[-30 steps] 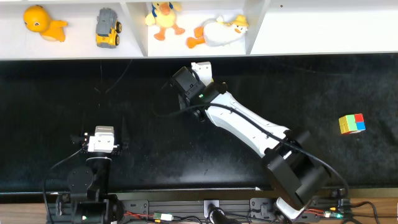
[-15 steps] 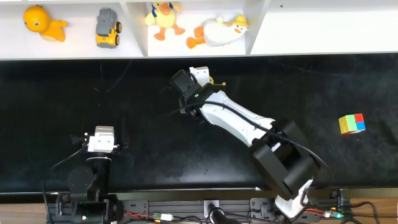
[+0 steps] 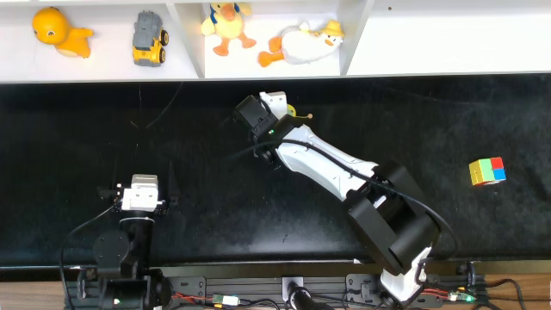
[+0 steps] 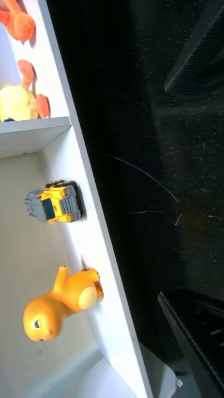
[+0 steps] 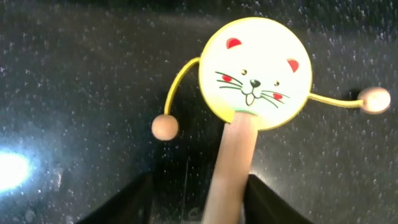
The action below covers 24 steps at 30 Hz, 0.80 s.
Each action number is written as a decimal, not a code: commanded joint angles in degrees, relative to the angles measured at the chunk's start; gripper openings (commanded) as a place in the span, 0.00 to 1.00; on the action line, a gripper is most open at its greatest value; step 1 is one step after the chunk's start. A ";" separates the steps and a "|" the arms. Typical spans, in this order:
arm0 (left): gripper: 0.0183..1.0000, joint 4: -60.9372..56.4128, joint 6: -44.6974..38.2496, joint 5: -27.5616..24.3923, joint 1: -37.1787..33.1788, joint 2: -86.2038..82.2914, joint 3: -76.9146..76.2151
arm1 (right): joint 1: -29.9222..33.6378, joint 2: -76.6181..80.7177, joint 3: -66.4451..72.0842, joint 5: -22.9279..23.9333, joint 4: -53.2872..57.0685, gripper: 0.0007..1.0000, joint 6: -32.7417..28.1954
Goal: Store Toys
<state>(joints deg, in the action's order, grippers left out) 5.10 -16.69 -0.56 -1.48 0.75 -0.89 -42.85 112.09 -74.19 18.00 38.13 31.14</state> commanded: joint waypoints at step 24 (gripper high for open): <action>1.00 -0.24 0.59 0.68 0.33 -0.59 0.44 | -0.20 -8.35 -0.96 0.15 4.81 0.04 0.57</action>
<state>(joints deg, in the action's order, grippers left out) 5.10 -16.69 -0.58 -1.48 0.75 -0.89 -42.85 109.71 -74.22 17.78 41.85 31.51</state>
